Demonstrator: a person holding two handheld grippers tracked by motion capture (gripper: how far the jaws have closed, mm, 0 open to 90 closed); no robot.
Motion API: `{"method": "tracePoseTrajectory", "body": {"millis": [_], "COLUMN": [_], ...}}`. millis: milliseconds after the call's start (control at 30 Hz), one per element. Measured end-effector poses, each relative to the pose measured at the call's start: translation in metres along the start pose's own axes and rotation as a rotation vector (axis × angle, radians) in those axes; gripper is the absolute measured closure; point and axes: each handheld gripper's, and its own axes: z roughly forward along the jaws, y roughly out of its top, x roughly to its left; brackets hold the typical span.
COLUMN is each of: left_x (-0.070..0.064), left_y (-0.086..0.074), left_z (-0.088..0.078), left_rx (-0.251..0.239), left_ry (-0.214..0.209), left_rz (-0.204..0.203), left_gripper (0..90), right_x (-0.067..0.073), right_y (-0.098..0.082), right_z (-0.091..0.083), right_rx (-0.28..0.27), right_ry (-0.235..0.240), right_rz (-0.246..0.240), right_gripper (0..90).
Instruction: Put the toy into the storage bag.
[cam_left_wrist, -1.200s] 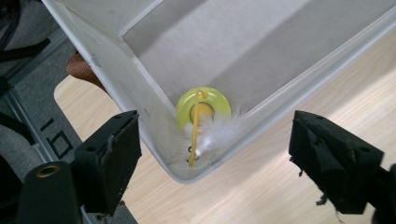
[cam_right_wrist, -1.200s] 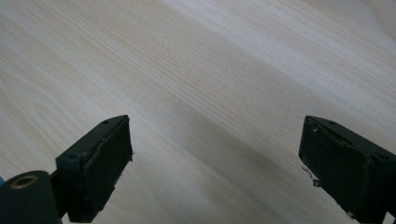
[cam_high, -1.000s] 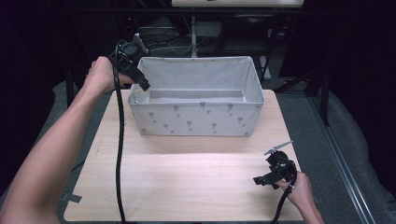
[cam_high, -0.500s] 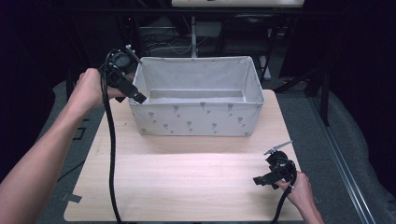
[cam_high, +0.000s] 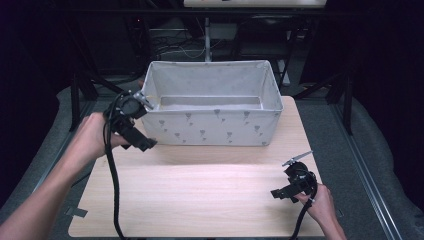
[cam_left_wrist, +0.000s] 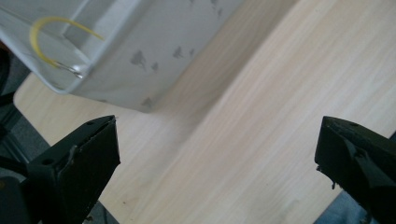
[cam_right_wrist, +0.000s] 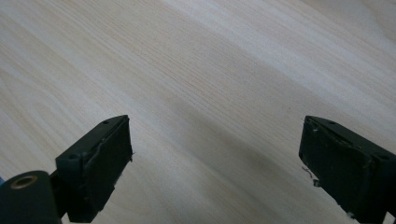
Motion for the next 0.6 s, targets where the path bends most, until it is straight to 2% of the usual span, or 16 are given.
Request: {"method": "tracePoseTrajectory", "body": {"millis": [133, 167, 200, 333, 400, 467, 567, 600], "left_x": [-0.013, -0.013, -0.018, -0.026, -0.027, -0.03, -0.033, -0.036], "left_y": [-0.019, -0.019, -0.028, -0.047, -0.051, -0.064, -0.072, -0.078], "left_z": [0.013, 0.013, 0.022, 0.04, 0.045, 0.06, 0.069, 0.078], "left_rx": [0.018, 0.018, 0.026, 0.05, 0.063, 0.071, 0.083, 0.107], "left_ry": [-0.018, -0.018, -0.03, -0.031, -0.027, -0.048, -0.049, -0.03], "left_rz": [0.004, 0.004, -0.007, -0.023, -0.022, -0.045, -0.056, -0.051], "left_gripper": [0.3, 0.3, 0.3, 0.3, 0.1, 0.1, 0.2, 0.3], "right_x": [0.001, 0.001, 0.001, 0.001, 0.001, 0.0, 0.0, 0.0], "right_y": [0.0, 0.0, 0.0, 0.0, 0.0, 0.001, 0.0, 0.0], "right_z": [0.001, 0.001, 0.0, 0.0, 0.001, 0.001, 0.001, 0.001], "right_rx": [-0.005, -0.005, -0.001, -0.001, -0.001, 0.013, 0.013, 0.013], "right_ry": [0.001, 0.001, 0.005, 0.011, 0.012, -0.004, -0.003, -0.003], "right_rz": [0.002, 0.002, -0.003, -0.002, -0.003, -0.015, -0.014, -0.014], "right_gripper": [8.8, 8.8, 8.8, 8.8, 8.8, 8.8, 8.9, 8.9]}}
